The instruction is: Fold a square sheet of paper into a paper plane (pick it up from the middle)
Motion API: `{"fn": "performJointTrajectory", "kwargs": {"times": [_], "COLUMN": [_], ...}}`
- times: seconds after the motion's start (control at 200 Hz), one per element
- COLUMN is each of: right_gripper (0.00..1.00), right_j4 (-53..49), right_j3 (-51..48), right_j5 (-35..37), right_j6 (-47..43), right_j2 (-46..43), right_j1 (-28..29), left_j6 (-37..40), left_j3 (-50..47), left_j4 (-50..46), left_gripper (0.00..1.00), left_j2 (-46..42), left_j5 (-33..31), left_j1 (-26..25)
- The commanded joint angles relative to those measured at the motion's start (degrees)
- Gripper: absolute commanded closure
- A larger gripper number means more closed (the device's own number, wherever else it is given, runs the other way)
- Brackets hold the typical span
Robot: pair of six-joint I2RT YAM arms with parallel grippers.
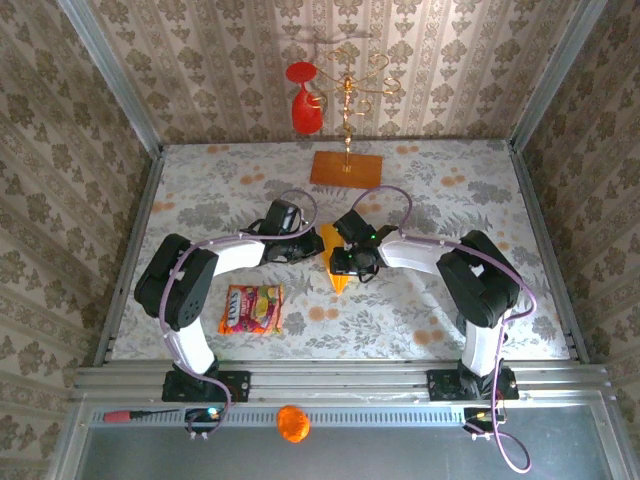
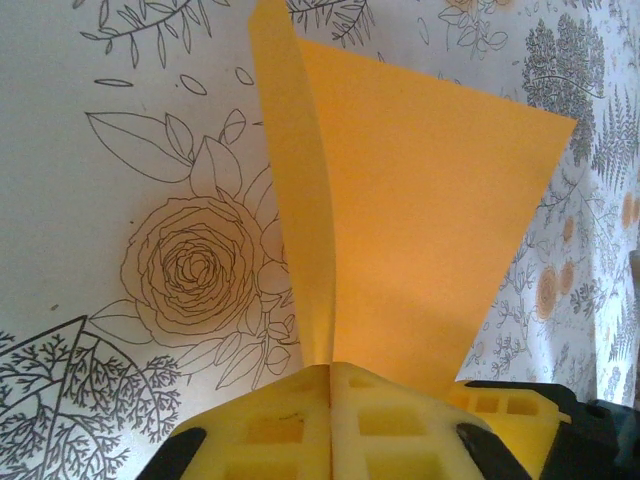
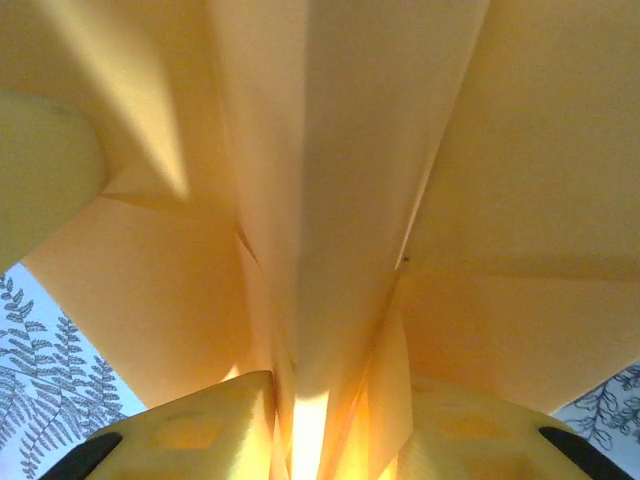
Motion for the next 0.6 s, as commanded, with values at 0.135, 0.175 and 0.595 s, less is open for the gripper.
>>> {"fn": "performJointTrajectory", "kwargs": {"times": [0.135, 0.175, 0.595], "right_gripper": [0.66, 0.68, 0.80], "right_j4": [-3.07, -3.26, -8.71], "right_j3": [1.95, 1.97, 4.37], "right_j5": [2.99, 3.52, 9.22], "right_j6": [1.06, 1.19, 1.48], "right_j2": [1.47, 1.41, 1.04], "right_j1": [0.49, 0.50, 0.50], "left_j6": [-0.07, -0.06, 7.78], "left_j3": [-0.01, -0.10, -1.66], "left_j4": [-0.20, -0.29, -16.16], "left_gripper": [0.83, 0.80, 0.30], "left_j2": [-0.92, -1.34, -11.60], "left_j5": [0.95, 0.64, -14.12], "left_j1": [-0.13, -0.03, 5.27]}}
